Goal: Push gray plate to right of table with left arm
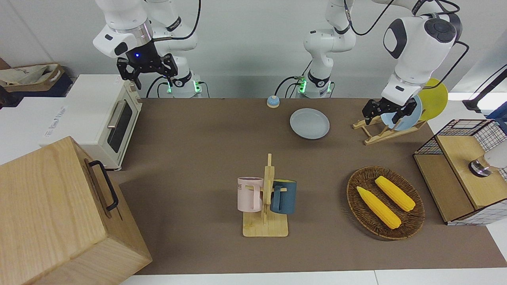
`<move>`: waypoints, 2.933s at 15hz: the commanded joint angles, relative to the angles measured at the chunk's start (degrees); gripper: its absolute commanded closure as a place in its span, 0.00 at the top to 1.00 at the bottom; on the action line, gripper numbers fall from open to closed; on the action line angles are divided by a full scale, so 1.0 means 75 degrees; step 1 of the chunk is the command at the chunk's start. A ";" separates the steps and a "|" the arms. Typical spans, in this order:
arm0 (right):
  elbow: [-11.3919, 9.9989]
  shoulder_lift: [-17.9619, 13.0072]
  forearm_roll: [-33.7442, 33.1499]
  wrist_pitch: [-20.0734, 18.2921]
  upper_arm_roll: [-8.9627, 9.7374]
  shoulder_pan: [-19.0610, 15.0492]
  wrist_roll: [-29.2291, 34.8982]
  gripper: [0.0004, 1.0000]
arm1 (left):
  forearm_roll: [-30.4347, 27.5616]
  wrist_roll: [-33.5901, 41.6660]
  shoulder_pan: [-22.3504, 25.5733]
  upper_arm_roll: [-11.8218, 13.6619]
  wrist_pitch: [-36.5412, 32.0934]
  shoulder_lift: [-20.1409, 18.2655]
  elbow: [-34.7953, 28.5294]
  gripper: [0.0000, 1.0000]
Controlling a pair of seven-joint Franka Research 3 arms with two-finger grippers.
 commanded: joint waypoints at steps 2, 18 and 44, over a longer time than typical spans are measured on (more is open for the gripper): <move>0.0061 -0.0023 0.0078 -0.0110 0.0103 -0.0154 0.0019 0.98 | 0.0186 -0.0054 -0.0050 0.0118 -0.0044 0.0136 0.0111 1.00; 0.0061 -0.0023 0.0078 -0.0110 0.0114 -0.0154 0.0019 0.98 | 0.0092 -0.0475 -0.0037 0.0118 -0.0196 0.0124 0.0029 1.00; 0.0061 -0.0023 0.0078 -0.0110 0.0103 -0.0154 0.0007 0.98 | -0.0529 -0.0476 -0.0096 0.0083 0.1972 -0.2020 -0.4188 1.00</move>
